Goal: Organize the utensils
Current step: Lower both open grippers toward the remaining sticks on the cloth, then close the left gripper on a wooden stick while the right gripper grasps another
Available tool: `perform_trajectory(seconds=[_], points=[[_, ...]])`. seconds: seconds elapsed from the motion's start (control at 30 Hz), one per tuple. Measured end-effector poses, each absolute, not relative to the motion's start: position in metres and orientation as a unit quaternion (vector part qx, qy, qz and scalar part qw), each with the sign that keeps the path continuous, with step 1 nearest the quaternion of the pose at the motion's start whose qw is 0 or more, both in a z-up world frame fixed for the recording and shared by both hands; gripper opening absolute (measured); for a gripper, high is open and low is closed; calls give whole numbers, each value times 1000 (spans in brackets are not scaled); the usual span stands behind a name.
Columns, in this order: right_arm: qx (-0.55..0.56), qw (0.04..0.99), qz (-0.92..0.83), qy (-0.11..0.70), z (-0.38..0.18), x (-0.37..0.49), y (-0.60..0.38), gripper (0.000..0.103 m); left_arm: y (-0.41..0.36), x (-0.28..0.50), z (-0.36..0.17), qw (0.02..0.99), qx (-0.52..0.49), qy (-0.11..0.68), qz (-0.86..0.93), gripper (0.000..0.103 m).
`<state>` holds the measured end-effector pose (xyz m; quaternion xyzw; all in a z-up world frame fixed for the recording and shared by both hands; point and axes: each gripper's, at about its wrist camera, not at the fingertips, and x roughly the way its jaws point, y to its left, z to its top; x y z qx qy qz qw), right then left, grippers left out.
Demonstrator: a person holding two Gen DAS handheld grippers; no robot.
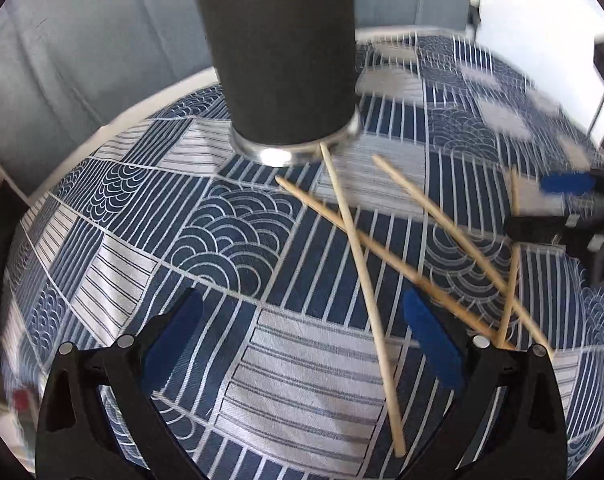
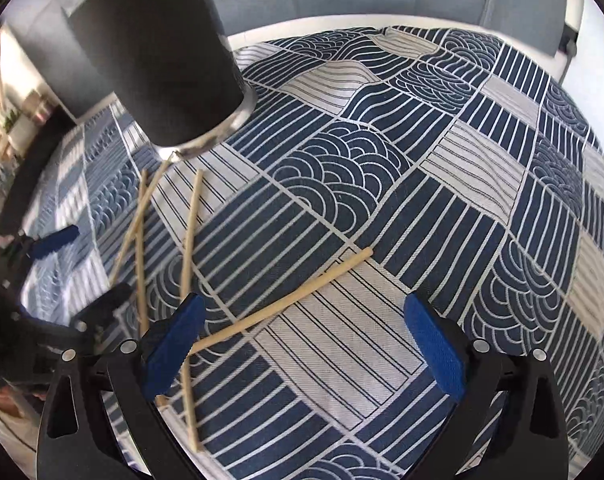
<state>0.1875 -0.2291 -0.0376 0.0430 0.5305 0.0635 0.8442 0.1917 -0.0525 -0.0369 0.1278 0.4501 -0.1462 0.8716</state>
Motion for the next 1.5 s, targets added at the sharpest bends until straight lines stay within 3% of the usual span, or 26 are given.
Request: perform_trajectory(seconds=[0.13, 0.47, 0.87, 1.17, 1.23, 1.27, 1.3, 1.33, 1.37, 1.43, 1.5], points=[[-21, 856, 57, 513, -43, 179, -215, 95, -40, 196, -41, 877, 86, 449, -150, 99], [-2, 865, 34, 501, -44, 168, -217, 97, -39, 195, -40, 876, 91, 448, -155, 99], [39, 829, -8, 558, -42, 173, -245, 95, -39, 196, -40, 875, 93, 447, -160, 99], [-3, 835, 23, 549, -43, 160, -232, 93, -40, 196, -41, 874, 96, 445, -168, 98], [-9, 835, 40, 549, -36, 159, -235, 59, -38, 195, -40, 874, 99, 442, -174, 87], [-12, 836, 46, 547, -32, 158, -236, 21, -36, 195, -37, 873, 100, 443, -177, 80], [-10, 832, 53, 553, -31, 159, -240, 11, -34, 195, -35, 872, 100, 445, -177, 66], [-7, 830, 59, 554, -31, 159, -244, 7, -30, 196, -33, 871, 101, 448, -177, 50], [-7, 831, 66, 553, -32, 158, -249, 5, -26, 198, -31, 868, 102, 453, -177, 43], [10, 829, 78, 553, -32, 159, -263, 5, -18, 202, -28, 865, 102, 459, -176, 8], [41, 829, 83, 551, -33, 157, -273, 5, -10, 203, -28, 876, 107, 447, -148, 5]])
